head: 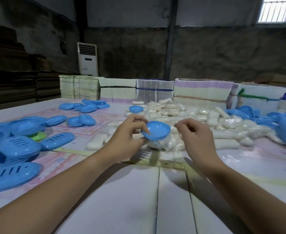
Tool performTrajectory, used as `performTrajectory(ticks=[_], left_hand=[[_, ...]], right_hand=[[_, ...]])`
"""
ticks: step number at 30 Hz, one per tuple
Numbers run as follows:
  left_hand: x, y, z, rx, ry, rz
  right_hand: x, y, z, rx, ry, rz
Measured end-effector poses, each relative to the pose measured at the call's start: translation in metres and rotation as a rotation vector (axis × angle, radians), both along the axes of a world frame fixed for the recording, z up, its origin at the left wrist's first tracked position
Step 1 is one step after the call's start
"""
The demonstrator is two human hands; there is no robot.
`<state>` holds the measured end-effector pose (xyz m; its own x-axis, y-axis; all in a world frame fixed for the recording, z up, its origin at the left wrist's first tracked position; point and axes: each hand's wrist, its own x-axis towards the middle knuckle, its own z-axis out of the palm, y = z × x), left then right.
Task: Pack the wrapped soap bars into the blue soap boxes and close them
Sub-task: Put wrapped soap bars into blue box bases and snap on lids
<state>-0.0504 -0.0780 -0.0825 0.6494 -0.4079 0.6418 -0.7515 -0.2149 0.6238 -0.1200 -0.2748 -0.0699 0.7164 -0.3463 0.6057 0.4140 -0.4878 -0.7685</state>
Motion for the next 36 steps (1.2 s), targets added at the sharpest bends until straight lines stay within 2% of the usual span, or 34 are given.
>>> performTrajectory(ticks=[3, 6, 8, 11, 13, 15, 24, 29, 31, 33, 36], left_hand=[[-0.014, -0.009, -0.007, 0.214, 0.095, -0.265], [-0.017, -0.012, -0.014, 0.393, 0.038, -0.247], [-0.016, -0.011, -0.01, 0.36, 0.068, -0.205], [-0.017, -0.009, -0.005, 0.272, 0.152, -0.207], [-0.017, -0.009, -0.007, 0.356, 0.136, -0.183], [-0.018, -0.011, -0.011, 0.469, 0.072, -0.155], [-0.017, -0.016, -0.016, 0.53, 0.058, -0.117], [-0.017, -0.013, -0.015, 0.396, 0.245, -0.178], [-0.018, -0.011, -0.013, 0.375, 0.343, -0.189], [-0.017, -0.009, -0.009, 0.362, 0.434, -0.18], [-0.016, -0.008, -0.009, 0.344, 0.469, -0.197]], right_hand=[[0.001, -0.018, 0.005, 0.056, -0.001, -0.094], [0.005, -0.034, 0.002, 0.054, 0.048, -0.173], [0.01, -0.046, -0.005, -0.079, 0.175, -0.248], [0.016, -0.058, -0.021, -0.397, 0.467, -0.359], [0.021, -0.062, -0.028, -0.497, 0.579, -0.383], [0.025, -0.063, -0.03, -0.513, 0.591, -0.378], [0.021, -0.056, -0.026, -0.509, 0.449, -0.261], [0.016, -0.059, -0.015, -0.312, 0.345, -0.137], [0.009, -0.064, -0.001, -0.252, 0.311, -0.004], [-0.002, -0.07, 0.01, -0.265, 0.336, 0.129], [-0.013, -0.067, 0.014, -0.357, 0.438, 0.262]])
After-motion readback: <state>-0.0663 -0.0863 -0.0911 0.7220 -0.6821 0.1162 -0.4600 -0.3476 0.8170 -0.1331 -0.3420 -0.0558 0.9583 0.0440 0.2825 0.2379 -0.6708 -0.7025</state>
